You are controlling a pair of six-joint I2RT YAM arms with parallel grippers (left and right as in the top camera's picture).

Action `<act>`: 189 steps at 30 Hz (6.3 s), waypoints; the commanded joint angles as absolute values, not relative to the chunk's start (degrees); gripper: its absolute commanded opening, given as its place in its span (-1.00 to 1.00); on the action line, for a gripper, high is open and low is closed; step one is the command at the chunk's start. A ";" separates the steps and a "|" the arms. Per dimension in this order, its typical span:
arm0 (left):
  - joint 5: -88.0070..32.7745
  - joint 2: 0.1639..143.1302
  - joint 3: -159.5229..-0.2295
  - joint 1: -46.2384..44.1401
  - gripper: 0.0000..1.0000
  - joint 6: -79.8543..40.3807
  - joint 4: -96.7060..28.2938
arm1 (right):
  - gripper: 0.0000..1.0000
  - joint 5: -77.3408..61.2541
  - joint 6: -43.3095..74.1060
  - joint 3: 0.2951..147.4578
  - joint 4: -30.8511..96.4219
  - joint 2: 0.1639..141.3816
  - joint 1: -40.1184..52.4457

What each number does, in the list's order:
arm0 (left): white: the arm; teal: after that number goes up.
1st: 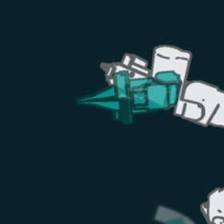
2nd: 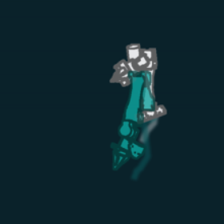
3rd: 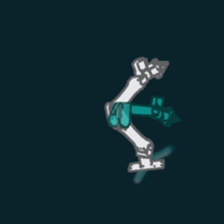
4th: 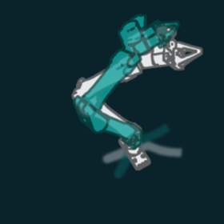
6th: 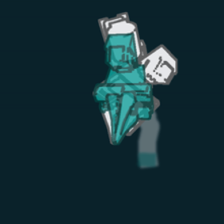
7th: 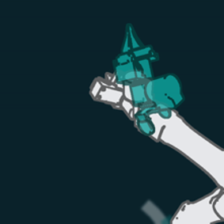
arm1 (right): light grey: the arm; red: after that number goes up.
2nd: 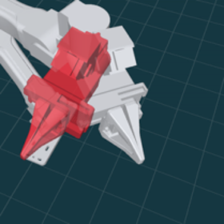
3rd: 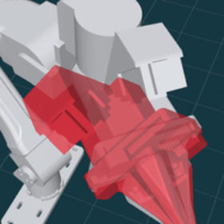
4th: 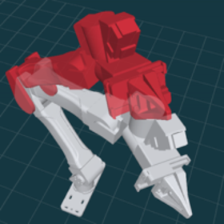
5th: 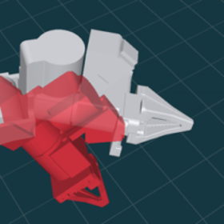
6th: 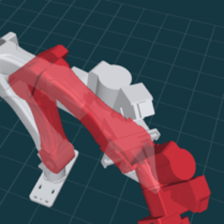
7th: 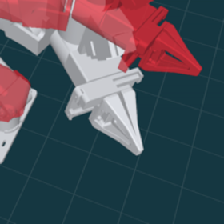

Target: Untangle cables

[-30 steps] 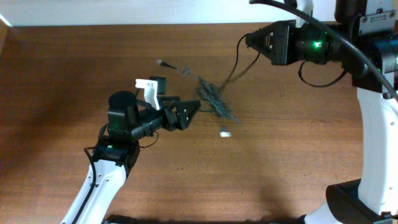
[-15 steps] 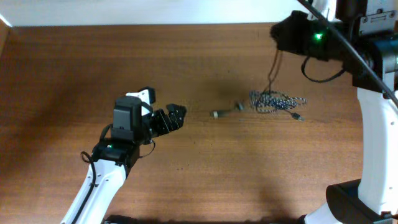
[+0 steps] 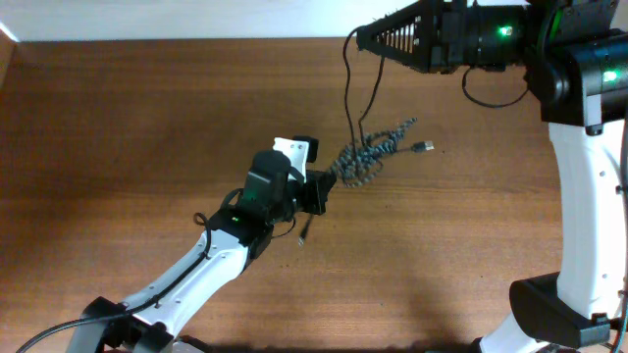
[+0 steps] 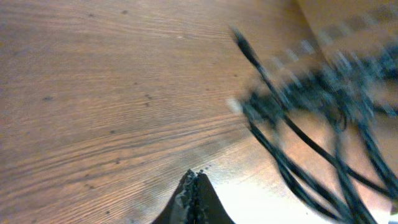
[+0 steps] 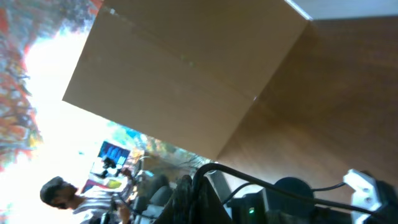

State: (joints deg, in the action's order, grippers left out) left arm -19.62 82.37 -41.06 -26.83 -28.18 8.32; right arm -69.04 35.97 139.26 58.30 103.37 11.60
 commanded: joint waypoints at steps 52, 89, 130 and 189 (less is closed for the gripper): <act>14.33 56.27 -41.52 -4.27 0.98 -54.81 -30.57 | 0.17 -23.27 36.91 92.62 63.33 124.16 35.48; -50.43 70.02 -41.52 -7.84 0.99 -47.00 27.00 | -0.92 -27.79 -53.34 113.40 85.52 99.77 29.98; -43.09 70.17 -41.50 -10.83 0.99 -44.34 10.72 | -0.92 -19.70 -32.10 113.43 71.96 99.77 29.91; -25.43 78.11 -41.50 -2.24 -1.00 -61.04 -2.46 | 0.98 -28.05 18.57 113.36 80.51 108.16 12.84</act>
State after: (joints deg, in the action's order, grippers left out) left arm -25.04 78.43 -41.30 -2.48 -49.82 -0.89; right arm -26.74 19.11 113.12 80.60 107.92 8.99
